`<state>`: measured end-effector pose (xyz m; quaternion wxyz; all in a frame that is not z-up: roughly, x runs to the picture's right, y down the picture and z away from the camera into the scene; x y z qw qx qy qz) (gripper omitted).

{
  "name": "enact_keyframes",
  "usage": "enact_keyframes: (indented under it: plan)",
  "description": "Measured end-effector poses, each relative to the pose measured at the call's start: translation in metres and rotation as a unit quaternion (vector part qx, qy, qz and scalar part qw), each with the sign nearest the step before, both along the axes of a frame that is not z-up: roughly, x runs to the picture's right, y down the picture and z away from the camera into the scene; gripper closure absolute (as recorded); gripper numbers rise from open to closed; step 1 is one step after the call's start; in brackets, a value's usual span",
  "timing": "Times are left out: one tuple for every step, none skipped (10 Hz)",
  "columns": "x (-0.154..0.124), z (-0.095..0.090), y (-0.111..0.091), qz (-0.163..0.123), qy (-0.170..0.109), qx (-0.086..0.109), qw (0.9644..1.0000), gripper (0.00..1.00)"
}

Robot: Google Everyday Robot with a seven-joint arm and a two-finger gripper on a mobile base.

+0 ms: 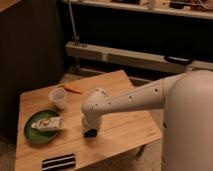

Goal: Wipe the white sponge on the table

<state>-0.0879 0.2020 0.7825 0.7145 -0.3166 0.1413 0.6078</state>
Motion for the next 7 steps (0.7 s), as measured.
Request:
enact_keyframes:
  plan:
    - [0.003, 0.014, -0.016, 0.005, 0.004, -0.004, 1.0, 0.67]
    - [0.005, 0.025, -0.026, 0.01, 0.007, -0.008, 0.9999, 0.67]
    - [0.007, 0.035, -0.036, 0.015, 0.012, -0.013, 0.9997, 0.67]
    - [0.013, 0.048, -0.045, 0.021, 0.023, -0.021, 0.9993, 0.67]
    - [0.022, 0.058, -0.046, 0.026, 0.035, -0.03, 0.9986, 0.67]
    - [0.033, 0.063, -0.043, 0.032, 0.045, -0.036, 0.9978, 0.67]
    - [0.049, 0.065, -0.041, 0.04, 0.054, -0.04, 0.997, 0.67]
